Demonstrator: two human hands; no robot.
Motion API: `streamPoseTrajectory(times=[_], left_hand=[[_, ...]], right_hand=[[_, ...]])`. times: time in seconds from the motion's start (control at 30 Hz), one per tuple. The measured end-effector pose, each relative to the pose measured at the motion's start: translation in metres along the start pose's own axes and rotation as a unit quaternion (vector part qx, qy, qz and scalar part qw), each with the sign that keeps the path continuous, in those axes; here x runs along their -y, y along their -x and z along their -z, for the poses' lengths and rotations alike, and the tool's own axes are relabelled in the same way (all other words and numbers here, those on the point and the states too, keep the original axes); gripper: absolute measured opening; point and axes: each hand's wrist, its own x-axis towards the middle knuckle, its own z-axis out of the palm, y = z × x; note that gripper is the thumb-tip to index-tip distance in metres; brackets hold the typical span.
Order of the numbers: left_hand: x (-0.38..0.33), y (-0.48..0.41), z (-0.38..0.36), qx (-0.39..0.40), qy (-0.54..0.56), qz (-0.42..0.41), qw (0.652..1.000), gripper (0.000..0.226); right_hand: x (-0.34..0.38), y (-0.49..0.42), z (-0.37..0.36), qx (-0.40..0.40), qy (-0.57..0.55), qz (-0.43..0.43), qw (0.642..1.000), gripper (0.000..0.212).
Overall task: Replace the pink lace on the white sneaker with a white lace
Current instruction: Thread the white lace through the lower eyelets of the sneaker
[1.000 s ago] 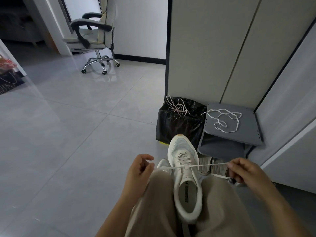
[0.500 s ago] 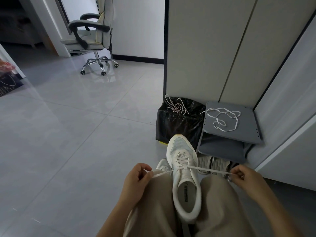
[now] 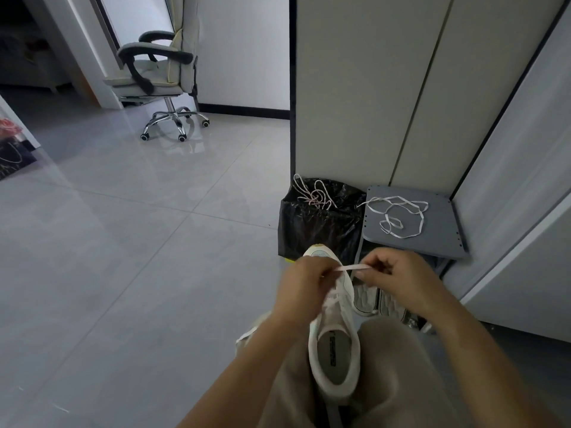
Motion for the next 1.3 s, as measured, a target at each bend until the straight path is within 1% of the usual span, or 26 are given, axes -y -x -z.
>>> streamPoseTrajectory(times=[0.03,0.1,0.17,0.27,0.33,0.4,0.43,0.47,0.5,0.53,0.57,0.6,0.63,0.67,0.7,0.73,0.8,0.87,0.93,1.0,1.03,1.07,1.13,1.17,1.23,1.3], left_hand=[[0.009,0.000,0.005,-0.029,0.057,0.049,0.997,0.012],[0.028,0.005,0.016,-0.086,0.155,0.144,0.974,0.022],[0.044,0.012,0.019,-0.107,0.194,0.216,0.951,0.029],[0.062,0.025,0.016,-0.088,0.239,0.274,0.928,0.025],[0.070,0.031,0.016,-0.050,0.276,0.304,0.910,0.022],[0.071,0.033,0.018,-0.003,0.287,0.322,0.902,0.016],[0.070,0.032,0.020,0.013,0.268,0.322,0.908,0.010],[0.066,0.030,0.022,0.026,0.226,0.311,0.923,0.011],[0.061,0.027,0.024,0.036,0.162,0.282,0.945,0.023],[0.052,0.023,0.025,0.033,0.096,0.225,0.969,0.036],[0.039,0.019,0.027,0.019,0.047,0.146,0.988,0.044],[0.022,0.015,0.028,0.017,0.025,0.060,0.998,0.046],[0.007,0.011,0.026,0.034,0.023,-0.005,0.999,0.044],[-0.006,0.009,0.024,0.069,0.034,-0.042,0.996,0.039],[-0.014,0.006,0.023,0.105,0.050,-0.048,0.992,0.032],[-0.017,0.003,0.025,0.133,0.069,-0.031,0.988,0.022],[-0.009,0.000,0.032,0.129,0.106,0.011,0.986,0.007],[0.005,0.003,0.042,0.099,0.112,0.039,0.988,0.017],[0.018,0.008,0.049,0.089,0.110,0.065,0.988,0.024],[0.023,0.012,0.050,0.105,0.093,0.070,0.988,0.020],[0.024,0.014,0.049,0.124,0.073,0.061,0.988,0.014],[0.022,0.014,0.046,0.142,0.047,0.044,0.988,0.013],[0.017,0.015,0.035,0.159,0.011,0.007,0.987,0.028],[0.013,0.014,0.029,0.153,0.012,0.003,0.988,0.027],[0.006,0.012,0.019,0.122,0.034,0.027,0.992,0.015],[0.009,0.010,0.013,0.091,0.063,0.065,0.992,0.007]], right_hand=[[-0.004,0.000,0.006,0.010,0.006,-0.012,1.000,0.006],[-0.017,0.004,0.018,0.041,0.011,-0.044,0.998,0.007],[-0.030,0.010,0.025,0.063,-0.002,-0.073,0.995,0.006],[-0.047,0.019,0.028,0.074,0.002,-0.088,0.993,0.009],[-0.055,0.022,0.028,0.059,0.011,-0.100,0.993,0.012],[-0.058,0.022,0.029,0.030,0.012,-0.111,0.993,0.012],[-0.055,0.022,0.029,0.014,0.006,-0.106,0.994,0.011],[-0.051,0.021,0.027,0.002,-0.001,-0.093,0.996,0.011],[-0.043,0.020,0.023,-0.003,-0.004,-0.074,0.997,0.010],[-0.034,0.018,0.017,0.002,-0.002,-0.051,0.999,0.009],[-0.024,0.015,0.009,0.016,-0.001,-0.029,0.999,0.010],[-0.013,0.012,0.002,0.033,-0.005,-0.010,0.999,0.011],[-0.004,0.009,-0.006,0.046,-0.007,0.006,0.999,0.013],[0.003,0.005,-0.011,0.050,-0.004,0.019,0.999,0.014],[0.007,0.002,-0.014,0.048,0.000,0.028,0.998,0.015],[0.009,0.000,-0.014,0.048,0.000,0.028,0.998,0.014],[0.006,-0.002,-0.008,0.065,-0.012,0.012,0.998,0.010],[-0.002,0.001,0.000,0.087,-0.005,-0.009,0.996,0.007],[-0.009,0.003,0.004,0.085,-0.028,-0.027,0.996,0.006],[-0.010,0.004,0.000,0.073,-0.047,-0.032,0.996,0.007],[-0.009,0.003,-0.005,0.073,-0.042,-0.025,0.996,0.007],[-0.008,0.001,-0.011,0.079,-0.033,-0.019,0.996,0.007],[-0.003,-0.004,-0.024,0.093,-0.008,-0.008,0.996,0.008],[-0.002,-0.006,-0.029,0.095,0.008,-0.008,0.995,0.009],[-0.001,-0.009,-0.035,0.087,0.027,-0.012,0.996,0.014],[-0.001,-0.009,-0.036,0.078,-0.002,-0.032,0.996,0.014]])
